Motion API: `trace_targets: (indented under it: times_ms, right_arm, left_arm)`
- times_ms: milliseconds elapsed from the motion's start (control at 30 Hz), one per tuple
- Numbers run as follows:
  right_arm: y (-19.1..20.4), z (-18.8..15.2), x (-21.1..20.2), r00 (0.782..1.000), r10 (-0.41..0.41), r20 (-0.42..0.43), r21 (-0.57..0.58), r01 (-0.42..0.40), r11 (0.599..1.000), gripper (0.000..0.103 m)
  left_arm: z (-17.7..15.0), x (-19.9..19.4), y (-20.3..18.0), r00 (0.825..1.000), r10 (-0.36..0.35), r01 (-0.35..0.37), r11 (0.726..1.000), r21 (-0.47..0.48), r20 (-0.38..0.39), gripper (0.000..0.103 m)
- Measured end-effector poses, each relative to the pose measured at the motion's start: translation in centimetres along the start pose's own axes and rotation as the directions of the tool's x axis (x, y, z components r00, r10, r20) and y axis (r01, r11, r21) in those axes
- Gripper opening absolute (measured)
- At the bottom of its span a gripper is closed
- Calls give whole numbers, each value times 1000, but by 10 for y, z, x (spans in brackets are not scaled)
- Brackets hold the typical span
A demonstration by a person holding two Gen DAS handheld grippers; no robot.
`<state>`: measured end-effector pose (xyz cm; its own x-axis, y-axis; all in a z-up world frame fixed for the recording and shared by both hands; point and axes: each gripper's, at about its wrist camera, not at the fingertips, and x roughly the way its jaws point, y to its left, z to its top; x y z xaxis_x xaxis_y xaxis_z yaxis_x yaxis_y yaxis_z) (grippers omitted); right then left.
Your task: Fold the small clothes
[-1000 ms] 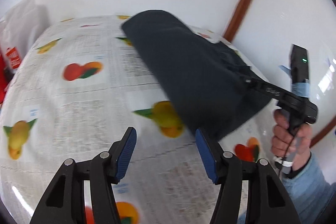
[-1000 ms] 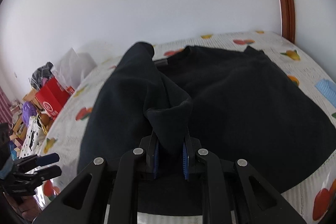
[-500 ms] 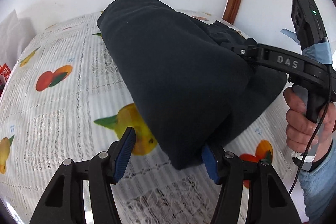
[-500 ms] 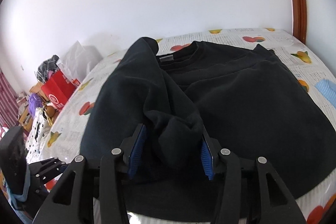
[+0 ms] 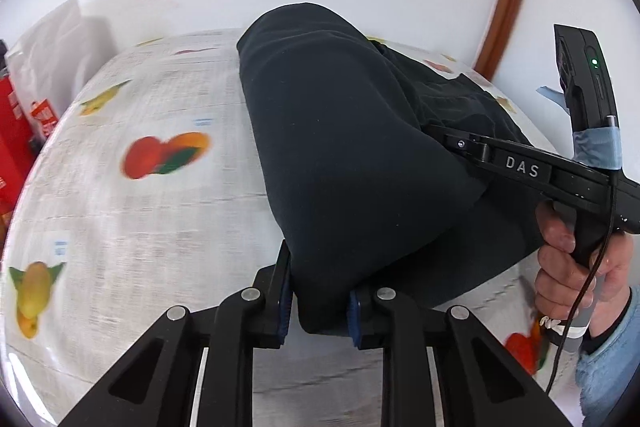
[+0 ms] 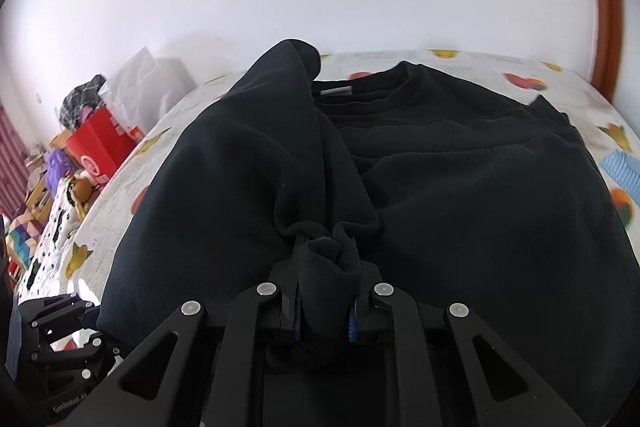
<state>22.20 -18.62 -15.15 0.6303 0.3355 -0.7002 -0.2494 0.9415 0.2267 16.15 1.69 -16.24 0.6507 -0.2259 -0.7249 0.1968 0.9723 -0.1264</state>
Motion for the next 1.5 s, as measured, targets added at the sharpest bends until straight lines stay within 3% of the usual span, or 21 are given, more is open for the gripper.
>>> trace_targets:
  times_ms: [233, 267, 333, 367, 567, 733, 833, 900, 967, 1033, 1100, 1167, 1200, 1267, 1333, 1400, 1500]
  right_arm:
    - [47, 11, 27, 998, 56, -16, -39, -57, 998, 15]
    - [53, 11, 28, 999, 47, -14, -43, -48, 998, 15]
    - [58, 11, 27, 1000, 29, -8, -49, -29, 998, 15]
    - [58, 10, 26, 1000, 28, -6, -48, -28, 998, 15]
    - [46, 11, 16, 996, 86, -1, 11, -86, 996, 14]
    - [28, 11, -29, 985, 118, 124, 8, -120, 993, 12]
    - [11, 2, -71, 965, 87, 248, 18, -94, 995, 12]
    - [-3, -7, -89, 953, 91, 288, 38, -106, 994, 12]
    - [-18, -19, -94, 959, 90, 268, 60, -110, 992, 12]
    - [-28, -33, -81, 984, 36, 177, 87, -53, 995, 11]
    - [-36, -42, -67, 993, 27, 114, 111, -39, 993, 13]
    - [-43, -43, -65, 994, 45, 104, 137, -59, 989, 20]
    - [-46, -40, -66, 993, 40, 107, 147, -55, 988, 24]
    - [-47, -33, -68, 993, 36, 111, 157, -53, 986, 31]
    - [-48, -25, -64, 993, 60, 104, 160, -76, 984, 33]
    - [-47, -20, -56, 993, 76, 87, 160, -89, 983, 41]
    - [-39, -10, -35, 993, 105, 46, 167, -112, 980, 43]
  left_arm:
    - [-3, -10, 48, 1000, 0, -2, 997, -83, -24, 24]
    - [-4, -10, 51, 999, -16, 13, 995, -97, -29, 26]
    - [-5, -7, 50, 998, -38, 33, 993, -115, -41, 45]
    - [-6, -6, 47, 998, -37, 32, 993, -111, -46, 48]
    - [-5, 4, 16, 996, 83, -85, 995, -55, -26, 53]
    - [2, 7, 18, 992, 116, -119, 991, -65, -45, 53]
    - [4, 8, 16, 992, 119, -122, 991, -55, -45, 57]
    - [4, 8, 13, 991, 127, -128, 991, -39, -41, 60]
    - [5, 11, 3, 991, 131, -132, 991, -8, -37, 60]
    - [4, 10, -7, 989, 147, -146, 989, 24, -26, 60]
    - [4, 10, -12, 987, 163, -162, 986, 42, -17, 60]
    - [3, 6, -12, 988, 154, -153, 987, 47, -16, 59]
    - [3, 5, -11, 991, 133, -132, 990, 45, -18, 58]
    - [2, -2, -5, 1000, 0, 1, 1000, 9, -31, 60]
    - [-3, -9, 5, 998, -51, 50, 999, -13, -42, 63]
    - [-2, -4, -7, 999, -19, 20, 1000, 18, -43, 64]
    - [0, 5, -19, 998, 37, -34, 998, 57, -41, 67]
